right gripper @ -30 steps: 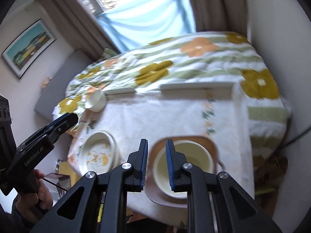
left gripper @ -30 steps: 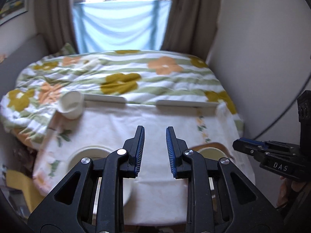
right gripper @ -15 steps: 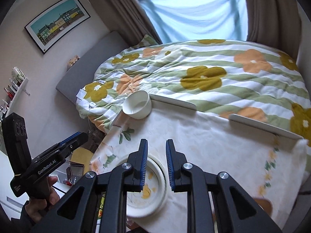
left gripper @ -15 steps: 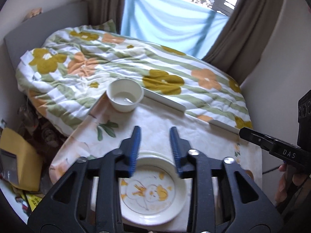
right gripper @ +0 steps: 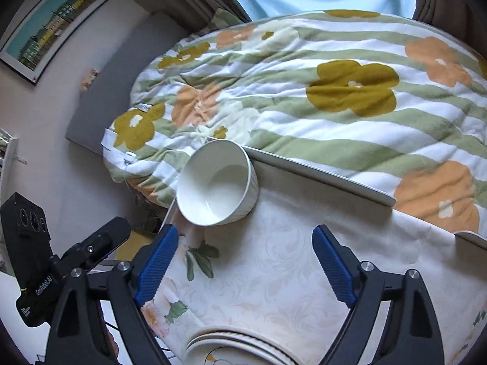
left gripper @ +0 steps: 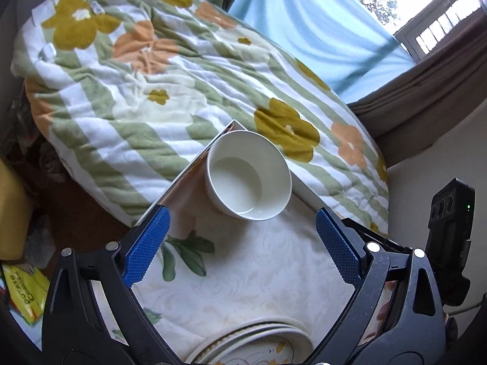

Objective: Organize plates and bowls

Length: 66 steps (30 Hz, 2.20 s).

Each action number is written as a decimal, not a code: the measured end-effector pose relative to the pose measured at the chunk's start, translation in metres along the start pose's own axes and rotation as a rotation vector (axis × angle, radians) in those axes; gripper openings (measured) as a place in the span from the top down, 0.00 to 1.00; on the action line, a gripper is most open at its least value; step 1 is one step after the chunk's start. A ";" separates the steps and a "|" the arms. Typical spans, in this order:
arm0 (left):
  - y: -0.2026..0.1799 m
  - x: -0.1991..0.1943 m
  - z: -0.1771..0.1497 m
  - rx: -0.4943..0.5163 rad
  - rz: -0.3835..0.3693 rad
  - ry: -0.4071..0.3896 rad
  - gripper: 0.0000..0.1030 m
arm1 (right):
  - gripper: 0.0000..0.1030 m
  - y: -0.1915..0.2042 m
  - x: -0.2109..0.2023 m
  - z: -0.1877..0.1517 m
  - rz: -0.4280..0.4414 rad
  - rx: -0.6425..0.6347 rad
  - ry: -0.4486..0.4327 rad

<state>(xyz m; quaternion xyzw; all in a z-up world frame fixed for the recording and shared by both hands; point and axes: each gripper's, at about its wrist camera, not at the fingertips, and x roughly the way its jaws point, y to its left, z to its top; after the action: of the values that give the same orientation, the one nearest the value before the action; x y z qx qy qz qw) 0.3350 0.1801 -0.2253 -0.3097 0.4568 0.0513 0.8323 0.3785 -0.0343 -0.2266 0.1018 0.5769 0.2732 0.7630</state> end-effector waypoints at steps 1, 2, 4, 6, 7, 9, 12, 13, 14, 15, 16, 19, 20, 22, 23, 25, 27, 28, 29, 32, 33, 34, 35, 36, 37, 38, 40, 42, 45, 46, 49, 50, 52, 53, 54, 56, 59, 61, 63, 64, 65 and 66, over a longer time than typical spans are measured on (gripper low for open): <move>0.003 0.011 0.002 -0.007 0.003 0.013 0.07 | 0.15 -0.002 0.008 0.003 -0.006 0.005 0.005; 0.006 0.022 0.003 -0.012 0.007 0.027 0.07 | 0.15 -0.006 0.017 0.006 -0.010 0.021 0.008; 0.010 0.041 0.005 -0.012 0.010 0.051 0.08 | 0.15 -0.013 0.031 0.013 0.000 0.054 0.021; 0.013 0.054 0.007 -0.007 0.021 0.059 0.13 | 0.15 -0.021 0.045 0.019 0.025 0.101 0.037; 0.015 0.061 0.009 -0.002 0.028 0.064 0.19 | 0.15 -0.024 0.051 0.023 0.044 0.120 0.044; 0.017 0.073 0.012 0.005 0.030 0.083 0.32 | 0.19 -0.026 0.062 0.027 0.058 0.134 0.059; 0.016 0.087 0.013 0.025 0.042 0.111 0.52 | 0.40 -0.022 0.078 0.031 0.046 0.112 0.083; 0.016 0.090 0.013 0.032 0.047 0.113 0.54 | 0.43 -0.020 0.081 0.032 0.047 0.106 0.088; 0.016 0.093 0.014 0.036 0.051 0.113 0.56 | 0.48 -0.019 0.085 0.033 0.046 0.100 0.091; 0.016 0.094 0.014 0.039 0.053 0.114 0.63 | 0.55 -0.018 0.089 0.034 0.045 0.094 0.097; 0.017 0.097 0.015 0.042 0.059 0.117 0.68 | 0.58 -0.018 0.093 0.034 0.050 0.093 0.107; 0.020 0.101 0.016 0.046 0.076 0.113 0.77 | 0.71 -0.018 0.105 0.036 0.067 0.096 0.119; 0.021 0.101 0.017 0.045 0.070 0.111 0.77 | 0.75 -0.019 0.107 0.036 0.067 0.096 0.119; 0.021 0.102 0.017 0.051 0.072 0.108 0.78 | 0.79 -0.018 0.109 0.035 0.077 0.099 0.117; 0.020 0.102 0.018 0.058 0.077 0.108 0.78 | 0.79 -0.016 0.109 0.035 0.075 0.097 0.113; 0.017 0.101 0.017 0.073 0.088 0.105 0.78 | 0.79 -0.016 0.107 0.034 0.072 0.092 0.106; 0.015 0.098 0.017 0.082 0.089 0.101 0.78 | 0.79 -0.014 0.101 0.033 0.078 0.085 0.093; 0.013 0.094 0.016 0.089 0.090 0.092 0.78 | 0.79 -0.013 0.098 0.033 0.084 0.078 0.086; 0.010 0.089 0.016 0.098 0.093 0.084 0.78 | 0.79 -0.011 0.096 0.032 0.089 0.074 0.081; -0.002 0.071 0.015 0.131 0.112 0.052 0.78 | 0.79 -0.004 0.082 0.030 0.102 0.056 0.056; -0.007 0.064 0.014 0.141 0.115 0.041 0.78 | 0.79 -0.002 0.077 0.029 0.102 0.046 0.047; -0.012 0.057 0.014 0.151 0.116 0.028 0.78 | 0.79 0.000 0.071 0.027 0.102 0.035 0.036; -0.017 0.050 0.013 0.161 0.115 0.017 0.78 | 0.79 0.003 0.062 0.025 0.105 0.025 0.020; -0.022 0.042 0.011 0.171 0.112 0.005 0.78 | 0.79 0.004 0.053 0.023 0.110 0.021 0.005; -0.028 0.032 0.009 0.183 0.108 -0.009 0.78 | 0.79 0.004 0.045 0.020 0.116 0.021 -0.007; -0.035 0.024 0.006 0.193 0.105 -0.021 0.78 | 0.79 0.005 0.035 0.017 0.123 0.024 -0.021; -0.051 0.006 -0.003 0.219 0.098 -0.049 0.78 | 0.79 0.004 0.011 0.008 0.133 0.020 -0.056; -0.068 -0.012 -0.015 0.241 0.086 -0.072 0.78 | 0.79 0.002 -0.012 -0.002 0.138 0.019 -0.087; -0.096 -0.038 -0.041 0.276 0.063 -0.098 0.78 | 0.79 -0.007 -0.052 -0.024 0.139 0.026 -0.129; -0.108 -0.048 -0.052 0.290 0.052 -0.106 0.78 | 0.79 -0.011 -0.066 -0.033 0.138 0.030 -0.143; -0.140 -0.069 -0.088 0.328 0.017 -0.110 0.78 | 0.79 -0.026 -0.114 -0.063 0.119 0.041 -0.191; -0.150 -0.075 -0.101 0.339 0.003 -0.105 0.78 | 0.79 -0.031 -0.128 -0.072 0.110 0.046 -0.203; -0.169 -0.083 -0.127 0.358 -0.019 -0.081 0.78 | 0.79 -0.042 -0.153 -0.092 0.088 0.059 -0.221; -0.176 -0.086 -0.140 0.361 -0.036 -0.071 0.78 | 0.79 -0.048 -0.167 -0.104 0.070 0.067 -0.227; -0.185 -0.090 -0.155 0.365 -0.054 -0.059 0.78 | 0.79 -0.053 -0.177 -0.113 0.055 0.072 -0.231; -0.199 -0.096 -0.183 0.381 -0.069 -0.043 0.78 | 0.79 -0.066 -0.198 -0.135 0.033 0.085 -0.240; -0.219 -0.100 -0.223 0.404 -0.091 -0.007 0.78 | 0.79 -0.084 -0.218 -0.164 0.005 0.112 -0.240; -0.230 -0.099 -0.249 0.422 -0.105 0.029 0.78 | 0.79 -0.100 -0.230 -0.187 -0.015 0.135 -0.238; -0.241 -0.095 -0.270 0.444 -0.113 0.065 0.78 | 0.79 -0.114 -0.237 -0.206 -0.034 0.160 -0.234; -0.246 -0.091 -0.281 0.455 -0.116 0.086 0.78 | 0.79 -0.121 -0.240 -0.215 -0.044 0.175 -0.230; -0.251 -0.088 -0.292 0.467 -0.118 0.109 0.78 | 0.79 -0.129 -0.241 -0.223 -0.053 0.189 -0.226; -0.256 -0.083 -0.301 0.479 -0.118 0.129 0.78 | 0.79 -0.135 -0.242 -0.230 -0.061 0.206 -0.221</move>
<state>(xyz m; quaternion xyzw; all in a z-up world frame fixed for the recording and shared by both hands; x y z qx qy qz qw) 0.1623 -0.1781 -0.1567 -0.1326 0.4891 -0.1268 0.8527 0.1588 -0.3125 -0.1626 0.1913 0.5172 0.1766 0.8153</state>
